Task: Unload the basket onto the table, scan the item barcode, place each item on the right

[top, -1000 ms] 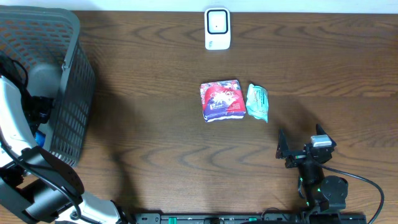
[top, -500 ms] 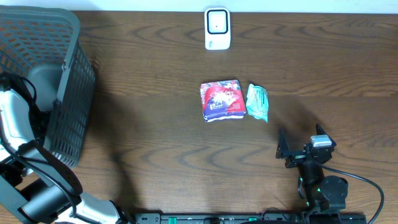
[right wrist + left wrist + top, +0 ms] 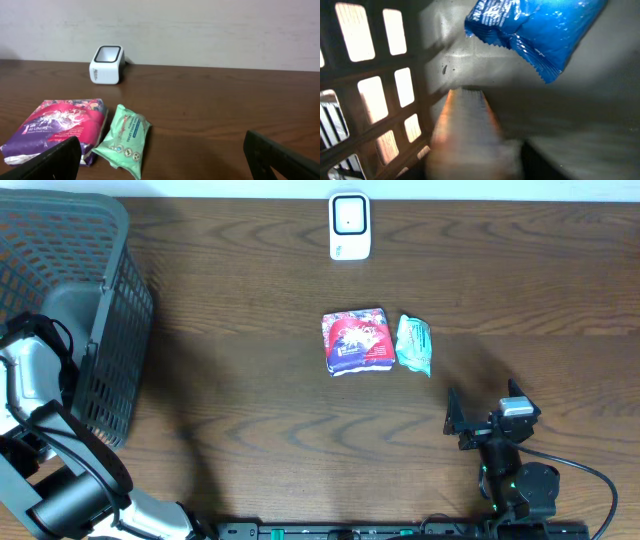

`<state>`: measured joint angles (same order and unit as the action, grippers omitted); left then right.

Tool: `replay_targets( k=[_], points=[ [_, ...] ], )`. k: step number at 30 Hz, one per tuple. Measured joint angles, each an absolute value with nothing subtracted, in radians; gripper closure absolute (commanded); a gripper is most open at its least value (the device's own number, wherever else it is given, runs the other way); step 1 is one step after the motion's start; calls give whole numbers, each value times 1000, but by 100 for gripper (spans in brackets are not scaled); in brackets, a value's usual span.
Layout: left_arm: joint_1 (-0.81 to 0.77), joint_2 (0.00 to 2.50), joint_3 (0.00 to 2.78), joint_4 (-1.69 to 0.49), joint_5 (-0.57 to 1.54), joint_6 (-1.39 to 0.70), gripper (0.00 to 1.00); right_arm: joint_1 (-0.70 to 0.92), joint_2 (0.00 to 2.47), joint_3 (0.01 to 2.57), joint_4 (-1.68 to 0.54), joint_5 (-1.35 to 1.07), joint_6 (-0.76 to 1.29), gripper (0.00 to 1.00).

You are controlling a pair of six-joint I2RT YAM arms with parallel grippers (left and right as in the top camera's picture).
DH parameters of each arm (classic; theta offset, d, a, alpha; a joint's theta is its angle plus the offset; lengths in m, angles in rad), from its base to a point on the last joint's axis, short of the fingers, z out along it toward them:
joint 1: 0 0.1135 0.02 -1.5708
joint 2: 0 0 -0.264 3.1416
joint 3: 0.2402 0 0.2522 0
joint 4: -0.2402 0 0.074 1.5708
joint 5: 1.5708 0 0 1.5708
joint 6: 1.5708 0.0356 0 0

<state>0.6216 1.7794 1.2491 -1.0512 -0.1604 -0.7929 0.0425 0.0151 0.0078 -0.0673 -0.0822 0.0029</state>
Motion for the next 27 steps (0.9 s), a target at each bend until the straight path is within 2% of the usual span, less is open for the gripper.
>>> replay_targets(
  k=[1,9,14,20,27],
  points=[
    [622,1779,1249,-1049,-160,-795,92,43,15,8,-67,-82,3,1],
    [622,1777,1272,-1105,-149,-781,93,43,15,8,-67,-82,3,1],
    [622,1718,1390,-1109,-17,-663,93,43,15,8,-67,-82,3,1],
    [622,1486,1541,-1069,157,-582,93,43,15,8,-67,-82,3,1],
    [590,1179,1566,-997,259,-537,93,43,15,8,-67,-82,3,1]
  ],
)
